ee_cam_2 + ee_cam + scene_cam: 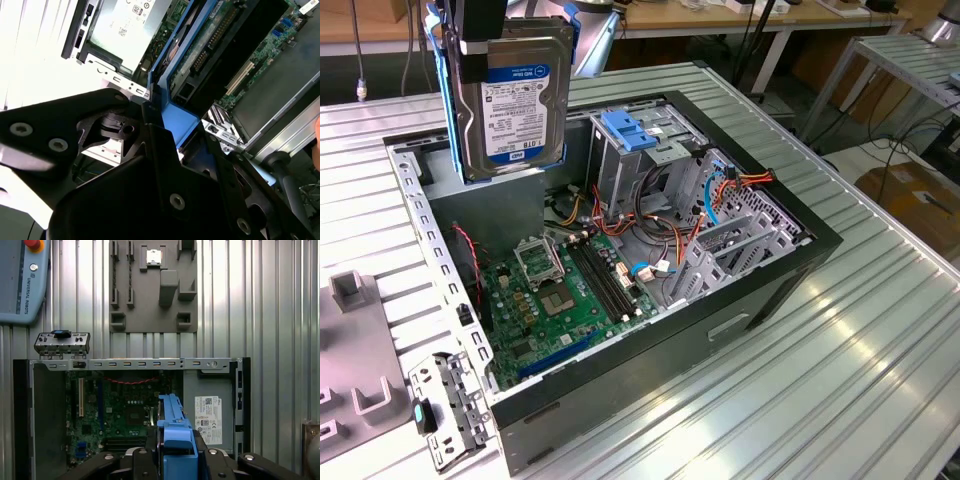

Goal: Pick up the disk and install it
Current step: 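Insert the disk into the insertion slot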

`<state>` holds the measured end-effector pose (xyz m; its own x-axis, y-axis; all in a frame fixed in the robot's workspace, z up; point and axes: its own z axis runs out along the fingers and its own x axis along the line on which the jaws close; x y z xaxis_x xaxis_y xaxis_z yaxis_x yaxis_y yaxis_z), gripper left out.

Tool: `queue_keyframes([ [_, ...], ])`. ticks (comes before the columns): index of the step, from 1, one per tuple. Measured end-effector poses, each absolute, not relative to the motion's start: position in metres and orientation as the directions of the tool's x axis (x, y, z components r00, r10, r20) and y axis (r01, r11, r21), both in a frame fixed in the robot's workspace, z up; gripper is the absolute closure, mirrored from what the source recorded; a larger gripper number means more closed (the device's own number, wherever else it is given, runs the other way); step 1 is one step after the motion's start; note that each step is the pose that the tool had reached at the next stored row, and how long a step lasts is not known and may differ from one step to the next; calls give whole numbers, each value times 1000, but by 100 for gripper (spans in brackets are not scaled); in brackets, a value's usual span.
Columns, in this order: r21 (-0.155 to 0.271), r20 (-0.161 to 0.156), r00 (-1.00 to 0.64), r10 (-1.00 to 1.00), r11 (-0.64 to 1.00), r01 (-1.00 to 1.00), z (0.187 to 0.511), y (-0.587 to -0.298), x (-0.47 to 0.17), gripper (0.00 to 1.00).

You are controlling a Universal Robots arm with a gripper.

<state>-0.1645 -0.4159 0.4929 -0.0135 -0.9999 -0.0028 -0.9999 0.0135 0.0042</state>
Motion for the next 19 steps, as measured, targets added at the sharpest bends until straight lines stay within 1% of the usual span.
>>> queue_keyframes([
  [6, 4, -3, -13, -1000, 13, -1000, 493, -420, -164, 63],
  [19, 4, -3, -13, -1000, 13, -1000, 493, -446, -164, 63],
])
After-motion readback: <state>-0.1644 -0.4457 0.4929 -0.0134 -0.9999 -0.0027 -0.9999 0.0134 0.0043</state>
